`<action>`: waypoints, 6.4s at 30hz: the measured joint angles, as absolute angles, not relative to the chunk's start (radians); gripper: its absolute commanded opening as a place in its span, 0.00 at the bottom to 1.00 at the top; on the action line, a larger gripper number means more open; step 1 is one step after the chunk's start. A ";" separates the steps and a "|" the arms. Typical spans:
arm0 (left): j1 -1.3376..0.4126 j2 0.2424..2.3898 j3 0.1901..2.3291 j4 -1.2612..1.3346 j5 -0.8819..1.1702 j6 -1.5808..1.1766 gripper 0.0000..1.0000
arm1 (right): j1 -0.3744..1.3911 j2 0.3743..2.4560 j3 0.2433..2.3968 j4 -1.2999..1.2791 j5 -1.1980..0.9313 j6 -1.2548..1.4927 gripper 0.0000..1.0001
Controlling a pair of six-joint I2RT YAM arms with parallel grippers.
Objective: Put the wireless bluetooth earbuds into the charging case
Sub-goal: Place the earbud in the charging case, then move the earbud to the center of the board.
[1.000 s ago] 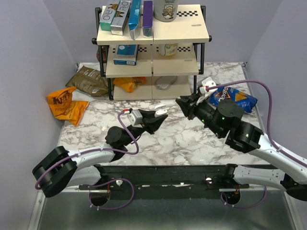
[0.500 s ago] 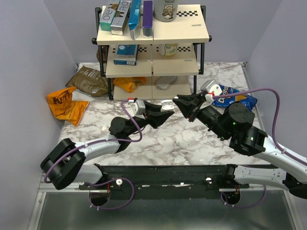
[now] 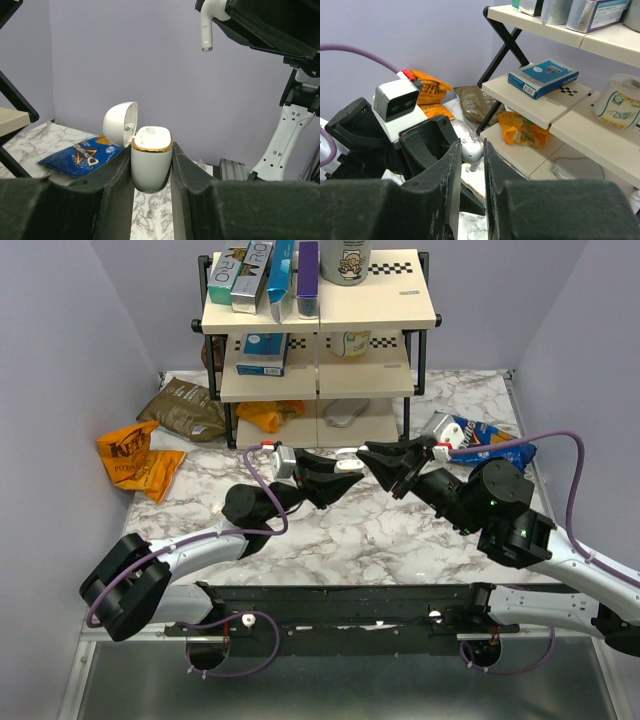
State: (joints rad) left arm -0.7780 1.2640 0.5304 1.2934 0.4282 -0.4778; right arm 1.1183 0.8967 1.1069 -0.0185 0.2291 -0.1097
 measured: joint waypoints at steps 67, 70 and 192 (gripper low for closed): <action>-0.778 1.230 0.593 1.295 0.465 -0.430 0.00 | 1.118 0.936 1.094 -0.033 0.302 -0.072 0.01; -0.778 1.230 0.593 1.296 0.465 -0.430 0.00 | 1.118 0.936 1.094 -0.034 0.302 -0.070 0.01; -0.938 0.585 0.194 1.121 0.208 -0.291 0.00 | 0.855 1.479 0.737 -0.352 0.318 0.548 0.01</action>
